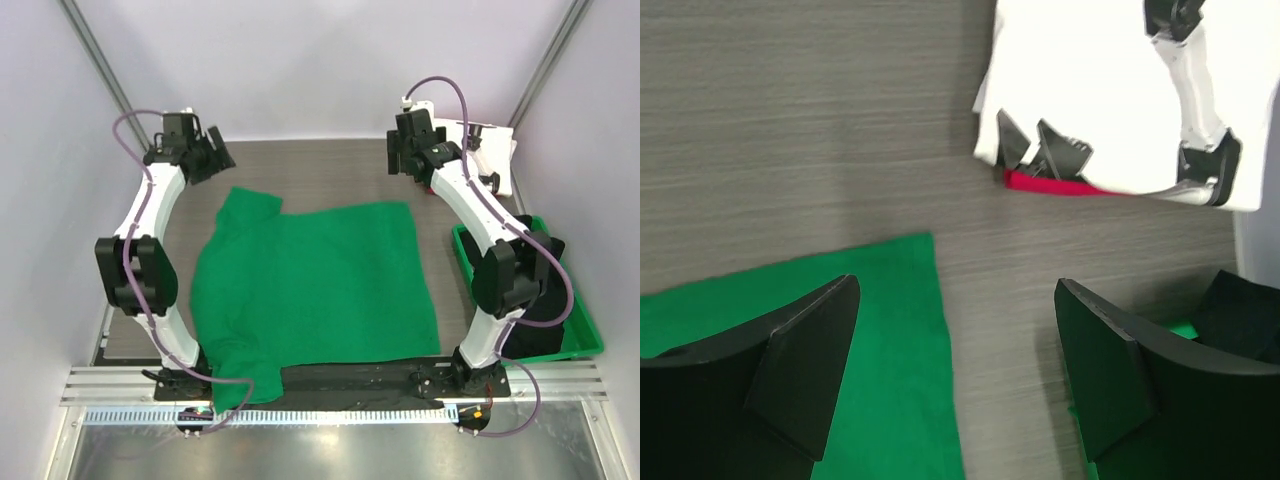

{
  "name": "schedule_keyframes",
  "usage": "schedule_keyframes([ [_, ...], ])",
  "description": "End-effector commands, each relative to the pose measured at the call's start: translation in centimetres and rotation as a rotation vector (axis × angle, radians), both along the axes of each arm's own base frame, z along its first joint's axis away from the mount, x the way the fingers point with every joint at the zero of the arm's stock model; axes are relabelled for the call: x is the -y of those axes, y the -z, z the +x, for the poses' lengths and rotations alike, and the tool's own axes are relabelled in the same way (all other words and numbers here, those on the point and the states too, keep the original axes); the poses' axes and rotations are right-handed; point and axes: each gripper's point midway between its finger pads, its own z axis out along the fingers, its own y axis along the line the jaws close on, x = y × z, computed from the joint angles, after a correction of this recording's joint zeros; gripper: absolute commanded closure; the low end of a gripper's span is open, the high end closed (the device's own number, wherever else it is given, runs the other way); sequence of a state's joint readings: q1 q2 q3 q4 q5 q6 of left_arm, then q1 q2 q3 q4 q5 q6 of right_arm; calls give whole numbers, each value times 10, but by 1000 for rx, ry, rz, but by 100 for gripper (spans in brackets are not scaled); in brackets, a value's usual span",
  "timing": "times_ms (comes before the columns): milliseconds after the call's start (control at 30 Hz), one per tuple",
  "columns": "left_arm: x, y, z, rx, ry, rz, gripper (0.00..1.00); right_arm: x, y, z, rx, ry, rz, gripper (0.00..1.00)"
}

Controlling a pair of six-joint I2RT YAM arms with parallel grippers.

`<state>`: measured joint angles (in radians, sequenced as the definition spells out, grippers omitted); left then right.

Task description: Fold and stack the t-shirts

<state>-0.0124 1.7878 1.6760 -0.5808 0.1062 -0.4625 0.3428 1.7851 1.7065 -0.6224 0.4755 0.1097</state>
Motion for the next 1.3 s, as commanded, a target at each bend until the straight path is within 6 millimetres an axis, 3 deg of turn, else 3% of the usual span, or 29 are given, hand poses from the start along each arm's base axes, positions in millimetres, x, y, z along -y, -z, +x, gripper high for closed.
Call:
schedule_keyframes([
  [0,-4,-11,-17,12,-21,0,26,-14,-44,-20,117,-45,110,15],
  [67,-4,8,-35,-39,-34,-14,26,-21,-31,-32,87,-66,168,15],
  [167,0,11,-54,-30,-42,-33,26,-33,-1,-55,25,-119,250,14],
  [200,2,32,-68,-79,-43,-32,26,-38,16,-63,-13,-123,287,14],
  [233,2,30,-73,-68,-62,-45,27,-43,25,-68,-37,-137,315,14],
  [333,2,66,-93,-138,-90,-58,27,-67,59,-84,-152,-177,438,15],
  [400,3,83,-100,-176,-112,-67,28,-82,82,-89,-236,-206,495,15],
  [467,3,113,-107,-257,-126,-72,28,-87,109,-87,-308,-178,510,16],
  [567,3,145,-107,-344,-138,-66,29,-85,126,-78,-353,-133,481,16],
  [667,0,159,-98,-389,-160,-53,30,-78,154,-63,-412,-69,407,16],
  [700,-1,176,-99,-435,-174,-42,30,-78,164,-57,-439,-51,388,16],
  [767,-5,184,-93,-462,-191,-24,30,-75,177,-50,-462,-25,353,16],
  [800,-11,197,-93,-500,-212,6,31,-73,189,-46,-490,-11,329,16],
  [900,-13,203,-79,-519,-220,25,32,-71,199,-34,-501,8,296,16],
  [933,-14,216,-78,-552,-220,35,31,-69,214,-32,-530,21,284,16],
  [1000,-18,215,-62,-546,-229,55,32,-67,216,-20,-543,35,294,16],
  [1033,-19,224,-60,-571,-227,68,32,-68,232,-19,-578,42,290,16],
  [1133,-20,219,-36,-557,-228,76,36,-62,226,10,-557,66,319,16],
  [1167,-20,229,-32,-577,-229,75,39,-58,227,26,-542,75,328,16],
  [1200,-20,227,-25,-569,-229,77,41,-58,230,33,-542,78,335,15],
  [1233,-19,215,-3,-522,-228,70,41,-58,230,41,-534,71,345,15],
  [1267,-19,224,6,-531,-222,74,40,-57,247,46,-559,80,348,15],
])
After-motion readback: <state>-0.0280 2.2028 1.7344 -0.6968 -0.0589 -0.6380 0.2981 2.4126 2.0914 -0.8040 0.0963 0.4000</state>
